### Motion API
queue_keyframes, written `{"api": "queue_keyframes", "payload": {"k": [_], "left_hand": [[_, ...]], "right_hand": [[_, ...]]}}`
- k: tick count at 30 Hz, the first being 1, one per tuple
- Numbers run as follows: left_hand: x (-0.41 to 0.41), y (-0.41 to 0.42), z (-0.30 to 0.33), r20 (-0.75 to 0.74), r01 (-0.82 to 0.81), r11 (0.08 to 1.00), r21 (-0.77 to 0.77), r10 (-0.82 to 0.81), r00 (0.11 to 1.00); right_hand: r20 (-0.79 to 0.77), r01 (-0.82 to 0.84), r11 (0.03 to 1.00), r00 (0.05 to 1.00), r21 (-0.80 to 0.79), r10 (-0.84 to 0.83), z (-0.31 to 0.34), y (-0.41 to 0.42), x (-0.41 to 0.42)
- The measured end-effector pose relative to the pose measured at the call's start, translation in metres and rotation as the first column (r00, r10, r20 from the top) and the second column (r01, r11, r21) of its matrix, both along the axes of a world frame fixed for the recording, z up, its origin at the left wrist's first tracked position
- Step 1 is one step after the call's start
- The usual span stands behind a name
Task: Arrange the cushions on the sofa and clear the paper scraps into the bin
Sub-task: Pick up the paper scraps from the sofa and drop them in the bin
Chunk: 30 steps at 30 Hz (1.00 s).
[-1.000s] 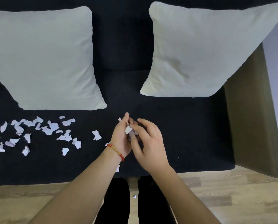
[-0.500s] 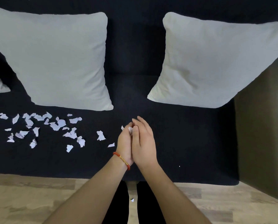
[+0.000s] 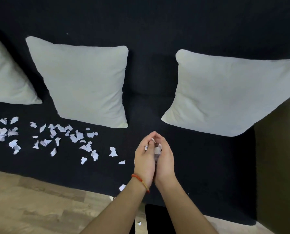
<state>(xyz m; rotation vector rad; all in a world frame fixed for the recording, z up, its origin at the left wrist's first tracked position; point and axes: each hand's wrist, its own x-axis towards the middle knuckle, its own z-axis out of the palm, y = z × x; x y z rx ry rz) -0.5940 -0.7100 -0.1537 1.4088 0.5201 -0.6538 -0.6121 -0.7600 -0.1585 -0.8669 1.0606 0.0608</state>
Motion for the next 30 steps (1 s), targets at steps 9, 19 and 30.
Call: {"api": "queue_keyframes", "payload": {"k": [9, 19, 30], "left_hand": [[0.004, -0.022, 0.032, 0.069, 0.084, 0.996, -0.003, -0.084, 0.994], [0.094, 0.089, 0.085, 0.229, 0.064, 0.997, -0.049, -0.051, 0.972], [0.197, 0.360, 0.227, 0.250, -0.340, 0.909, -0.242, 0.397, 0.883]], "right_hand": [[0.046, 0.060, 0.997, 0.997, -0.058, -0.057, 0.027, -0.019, 0.007], [0.230, 0.161, 0.986, 0.962, -0.050, -0.146, 0.087, 0.095, 0.091], [0.315, -0.017, 0.997, 0.949, 0.081, -0.009, 0.231, 0.358, 0.208]]}}
